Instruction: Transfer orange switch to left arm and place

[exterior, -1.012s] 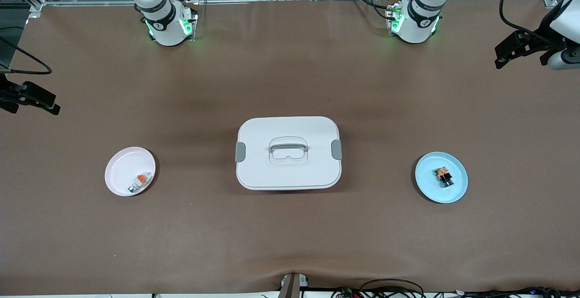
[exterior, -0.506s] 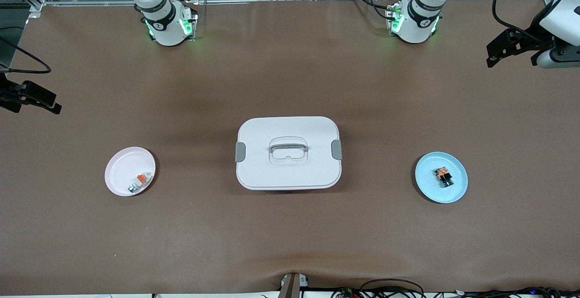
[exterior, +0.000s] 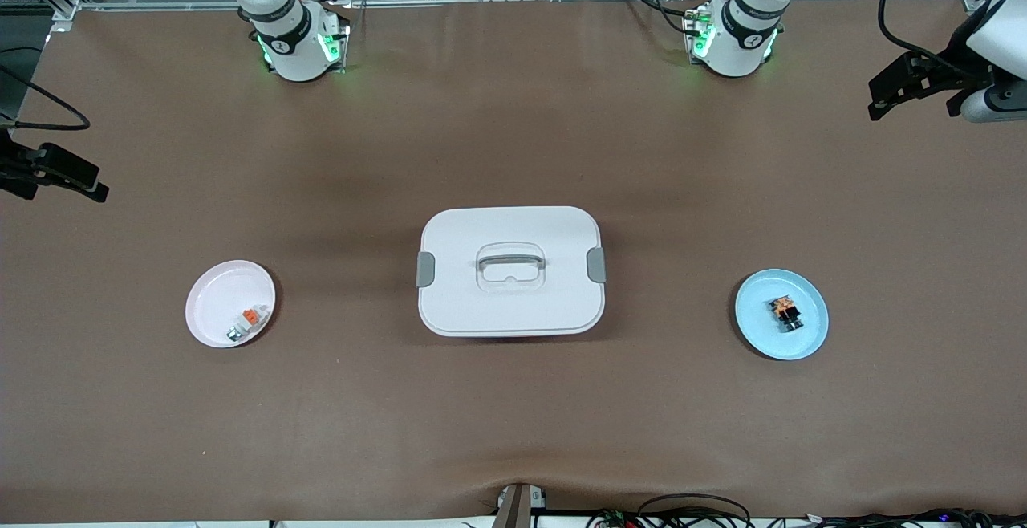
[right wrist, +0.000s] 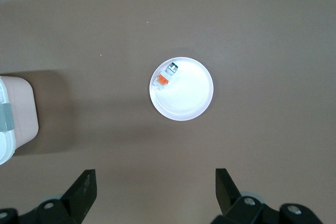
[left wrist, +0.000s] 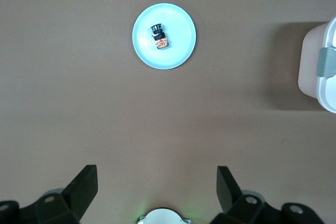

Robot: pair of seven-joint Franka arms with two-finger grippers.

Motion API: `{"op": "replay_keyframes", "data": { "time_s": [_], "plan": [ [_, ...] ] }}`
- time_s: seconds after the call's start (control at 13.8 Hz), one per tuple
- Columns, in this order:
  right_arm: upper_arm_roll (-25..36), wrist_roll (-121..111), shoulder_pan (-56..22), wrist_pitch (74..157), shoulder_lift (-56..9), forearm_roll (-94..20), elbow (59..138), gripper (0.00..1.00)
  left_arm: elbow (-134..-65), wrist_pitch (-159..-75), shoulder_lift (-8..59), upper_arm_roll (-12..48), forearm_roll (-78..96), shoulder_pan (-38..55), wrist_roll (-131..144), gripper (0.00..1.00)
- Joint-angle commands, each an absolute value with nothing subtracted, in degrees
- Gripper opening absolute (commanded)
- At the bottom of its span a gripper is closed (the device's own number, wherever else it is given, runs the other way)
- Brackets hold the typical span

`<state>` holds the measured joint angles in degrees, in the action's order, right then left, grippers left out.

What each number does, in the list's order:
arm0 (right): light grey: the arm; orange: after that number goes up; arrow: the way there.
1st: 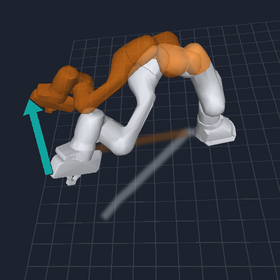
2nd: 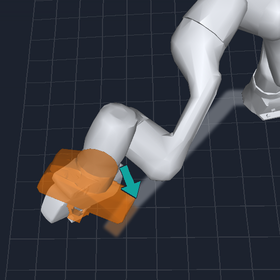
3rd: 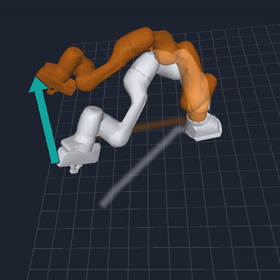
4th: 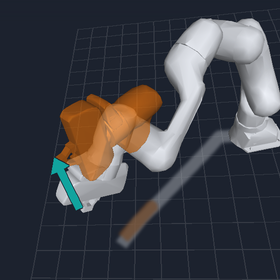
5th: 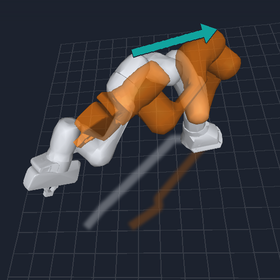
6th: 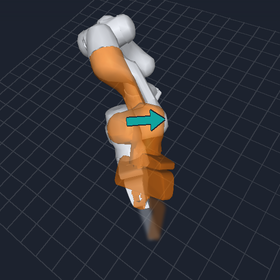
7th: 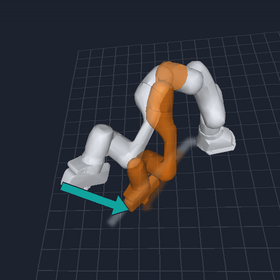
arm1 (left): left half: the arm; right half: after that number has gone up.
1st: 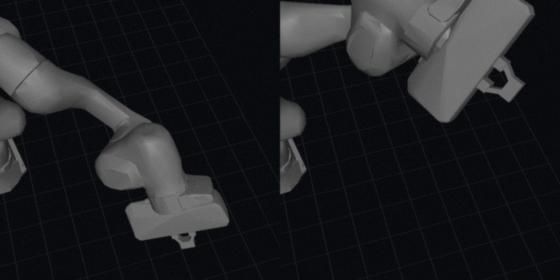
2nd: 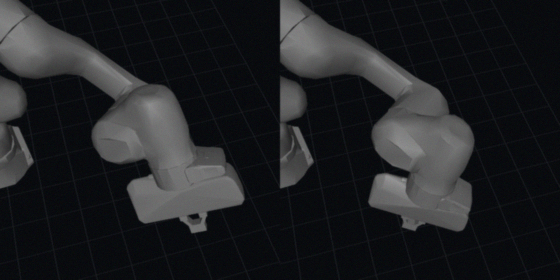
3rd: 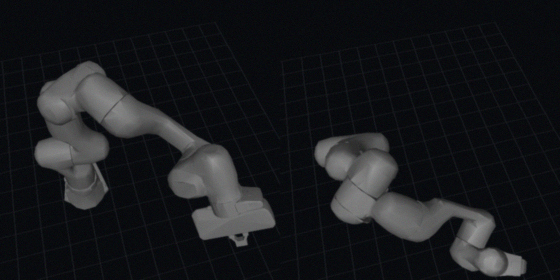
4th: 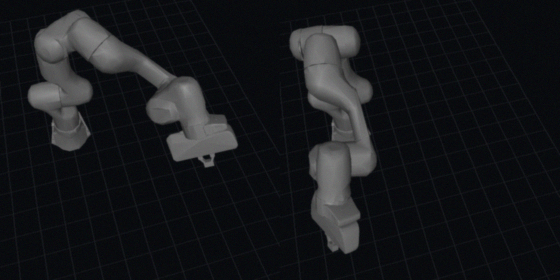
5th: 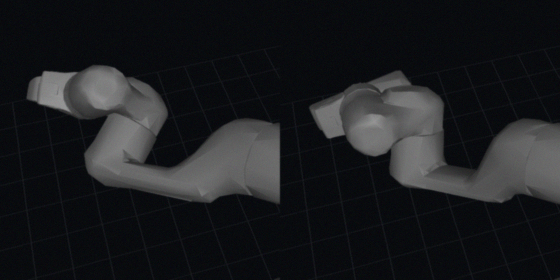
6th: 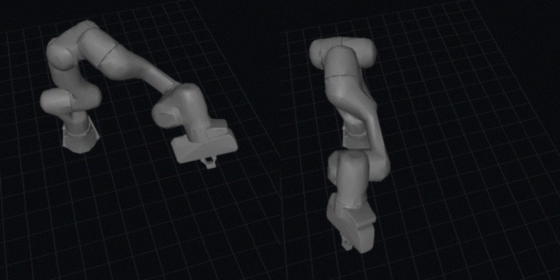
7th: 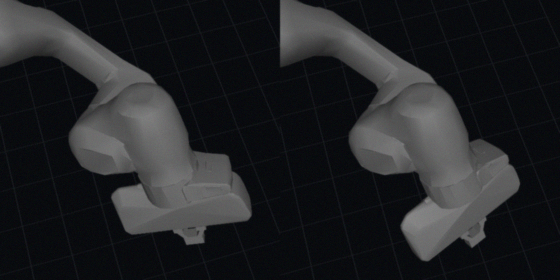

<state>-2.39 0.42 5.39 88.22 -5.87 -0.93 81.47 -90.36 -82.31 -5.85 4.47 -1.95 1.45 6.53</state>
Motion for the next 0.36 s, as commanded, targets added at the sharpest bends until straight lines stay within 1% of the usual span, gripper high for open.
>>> {"op": "replay_keyframes", "data": {
  "time_s": [0.0,0.29],
  "plan": [
    [-3.2,-0.1,6.8,87.4,-5.5,-1.8,81.0,1.0,-89.2,-81.8,-5.2,3.9,-1.1,1.7,5.6,1.0],
    [-3.2,-0.1,6.7,87.4,-5.5,-1.7,81.0,1.0,-89.6,-81.7,-5.2,4.0,-1.1,1.8,5.6,1.0]
  ]
}}
